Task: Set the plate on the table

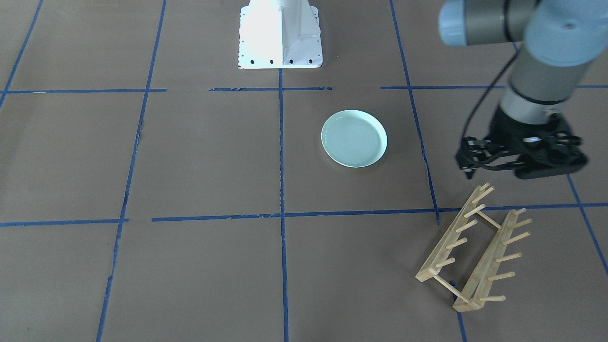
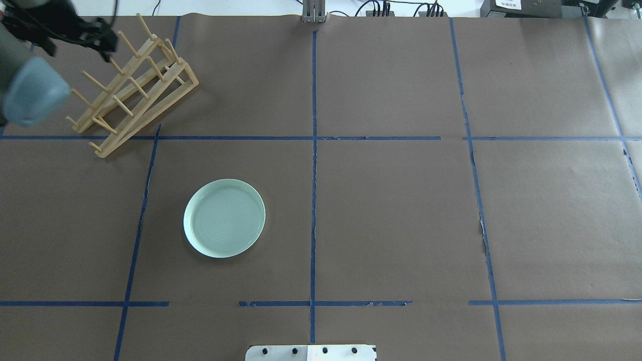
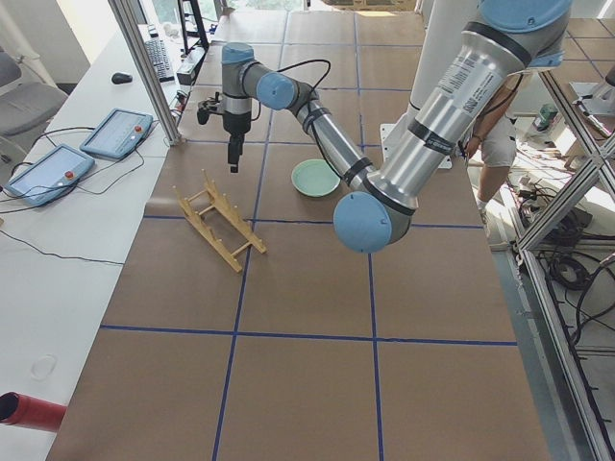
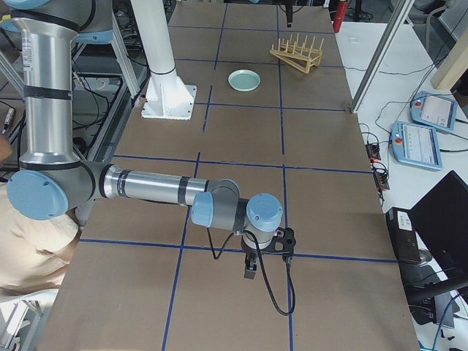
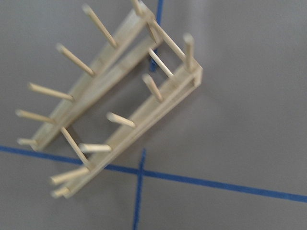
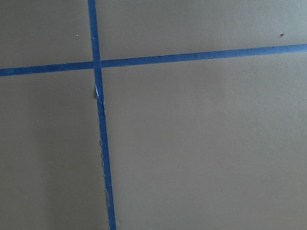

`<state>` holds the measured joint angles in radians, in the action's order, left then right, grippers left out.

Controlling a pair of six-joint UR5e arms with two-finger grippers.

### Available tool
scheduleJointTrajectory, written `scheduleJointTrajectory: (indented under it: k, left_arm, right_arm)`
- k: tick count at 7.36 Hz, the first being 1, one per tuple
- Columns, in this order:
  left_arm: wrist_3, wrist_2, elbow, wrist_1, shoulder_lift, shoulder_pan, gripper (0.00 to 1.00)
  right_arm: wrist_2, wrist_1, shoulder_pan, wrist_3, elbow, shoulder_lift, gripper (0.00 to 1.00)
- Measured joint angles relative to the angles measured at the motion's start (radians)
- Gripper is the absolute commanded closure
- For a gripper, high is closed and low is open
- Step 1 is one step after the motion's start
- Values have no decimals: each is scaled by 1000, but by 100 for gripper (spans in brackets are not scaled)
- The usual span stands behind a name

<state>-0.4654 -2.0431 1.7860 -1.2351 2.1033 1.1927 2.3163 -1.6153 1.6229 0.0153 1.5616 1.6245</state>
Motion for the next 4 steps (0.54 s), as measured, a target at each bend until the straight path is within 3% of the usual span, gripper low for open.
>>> scheduleJointTrajectory:
  k: [2,4]
  left_arm:
    - [428,-102,-101,-43,-127,281,0]
    - [601,-215,-211,-202,-302,435,0]
  right_arm:
    - [0,0,0,0,-1,0,0]
    - [0,0,0,0,-1,0,0]
